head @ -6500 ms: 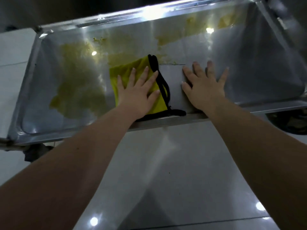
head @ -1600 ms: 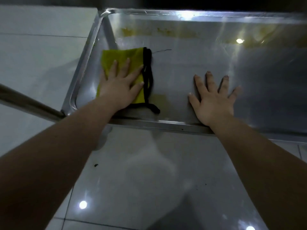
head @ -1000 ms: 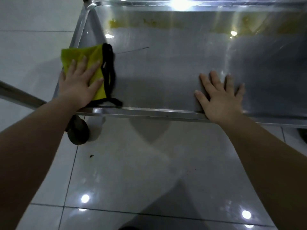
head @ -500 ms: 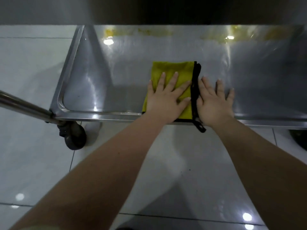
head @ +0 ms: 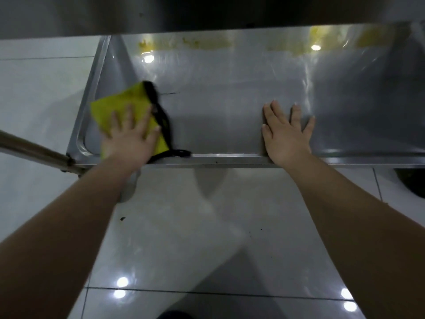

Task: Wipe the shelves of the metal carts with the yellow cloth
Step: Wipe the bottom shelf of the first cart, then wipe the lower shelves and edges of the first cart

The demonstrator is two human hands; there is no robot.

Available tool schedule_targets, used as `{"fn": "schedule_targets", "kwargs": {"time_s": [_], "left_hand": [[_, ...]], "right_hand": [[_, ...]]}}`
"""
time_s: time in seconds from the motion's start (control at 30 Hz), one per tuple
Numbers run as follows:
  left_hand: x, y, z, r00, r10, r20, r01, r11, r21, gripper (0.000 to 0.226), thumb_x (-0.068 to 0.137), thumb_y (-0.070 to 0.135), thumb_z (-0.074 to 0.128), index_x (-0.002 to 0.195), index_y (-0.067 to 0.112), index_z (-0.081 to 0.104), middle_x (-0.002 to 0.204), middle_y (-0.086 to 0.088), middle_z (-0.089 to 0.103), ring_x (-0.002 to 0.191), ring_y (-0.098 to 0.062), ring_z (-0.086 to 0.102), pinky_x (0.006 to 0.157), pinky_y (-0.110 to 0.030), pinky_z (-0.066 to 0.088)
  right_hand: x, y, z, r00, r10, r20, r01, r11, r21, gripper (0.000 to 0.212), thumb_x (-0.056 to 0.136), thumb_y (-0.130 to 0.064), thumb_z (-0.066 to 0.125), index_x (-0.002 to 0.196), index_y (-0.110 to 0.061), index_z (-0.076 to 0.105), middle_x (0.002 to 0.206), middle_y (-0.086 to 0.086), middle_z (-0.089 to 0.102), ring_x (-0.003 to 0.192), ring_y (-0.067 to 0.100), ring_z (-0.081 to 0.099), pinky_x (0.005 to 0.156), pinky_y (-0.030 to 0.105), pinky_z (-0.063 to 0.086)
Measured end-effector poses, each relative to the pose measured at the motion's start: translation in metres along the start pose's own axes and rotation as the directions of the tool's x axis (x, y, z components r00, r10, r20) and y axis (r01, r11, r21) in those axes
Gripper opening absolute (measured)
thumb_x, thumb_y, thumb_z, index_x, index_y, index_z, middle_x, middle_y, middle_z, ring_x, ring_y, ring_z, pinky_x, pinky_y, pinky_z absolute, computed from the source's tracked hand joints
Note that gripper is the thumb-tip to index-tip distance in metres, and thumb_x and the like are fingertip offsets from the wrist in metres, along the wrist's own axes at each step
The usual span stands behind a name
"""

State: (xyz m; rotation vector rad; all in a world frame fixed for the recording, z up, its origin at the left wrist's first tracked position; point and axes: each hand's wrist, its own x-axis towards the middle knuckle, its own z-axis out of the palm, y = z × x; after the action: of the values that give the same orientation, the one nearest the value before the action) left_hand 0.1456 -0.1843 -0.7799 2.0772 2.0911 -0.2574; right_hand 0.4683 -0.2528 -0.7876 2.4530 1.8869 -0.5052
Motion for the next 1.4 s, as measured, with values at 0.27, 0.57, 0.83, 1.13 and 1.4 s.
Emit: {"fn": "schedule_targets", "kwargs": {"time_s": [0.27,0.57,0.83,1.13,1.4], "left_hand": [[-0.054,0.255,0.013,0.827,0.536,0.169,-0.552,0.832,0.06,0.064,0.096,0.066,0.016,0.152,0.046,-0.007,0.161,0.002,-0.023,0.146,-0.035,-0.023,0.109,-0.07,-0.009],[-0.055,0.204,0.0,0.669,0.742,0.044,-0.723,0.664,-0.19,0.059,0.1,0.043,0.044,0.153,0.027,0.025,0.165,-0.001,0.006,0.151,-0.021,-0.004,0.12,-0.042,-0.003],[-0.056,0.158,-0.004,0.792,0.585,-0.174,-0.578,0.628,-0.52,0.025,0.091,0.027,0.065,0.115,0.023,0.069,0.116,-0.003,0.068,0.112,-0.022,0.06,0.101,-0.042,0.045],[-0.047,0.177,-0.027,0.924,0.344,0.169,-0.128,0.692,-0.711,0.05,0.078,0.024,0.08,0.124,0.015,0.062,0.118,-0.008,0.064,0.108,-0.023,0.058,0.088,-0.035,0.05],[-0.143,0.119,-0.126,0.946,0.236,0.221,-0.051,0.783,-0.619,0.027,0.091,0.027,0.062,0.114,0.015,0.066,0.109,-0.007,0.069,0.103,-0.03,0.063,0.079,-0.03,0.044]], "right_hand": [[0.006,0.023,-0.038,0.928,0.344,-0.142,0.004,0.371,0.929,0.043,0.101,-0.015,0.045,0.144,-0.021,0.045,0.143,-0.009,0.047,0.133,0.005,0.04,0.106,0.012,0.026],[0.03,0.026,-0.048,0.998,0.06,0.01,-0.061,0.985,0.162,0.054,0.099,-0.034,0.046,0.15,-0.031,0.029,0.162,-0.002,0.018,0.149,0.033,-0.001,0.117,0.055,0.003],[0.046,0.001,-0.076,0.998,0.062,-0.017,-0.063,0.997,-0.048,0.048,0.092,-0.047,0.054,0.138,-0.033,0.045,0.138,0.001,0.051,0.131,0.027,0.039,0.111,0.049,0.021],[-0.043,0.015,-0.107,0.943,-0.259,-0.211,0.302,0.929,0.213,0.041,0.081,-0.044,0.044,0.105,-0.022,0.07,0.101,0.005,0.07,0.108,0.031,0.057,0.096,0.038,0.026],[-0.139,-0.027,-0.192,0.96,-0.279,0.033,0.26,0.927,0.268,0.037,0.081,-0.032,0.055,0.108,-0.009,0.066,0.106,0.014,0.064,0.099,0.039,0.06,0.085,0.041,0.047]]}}
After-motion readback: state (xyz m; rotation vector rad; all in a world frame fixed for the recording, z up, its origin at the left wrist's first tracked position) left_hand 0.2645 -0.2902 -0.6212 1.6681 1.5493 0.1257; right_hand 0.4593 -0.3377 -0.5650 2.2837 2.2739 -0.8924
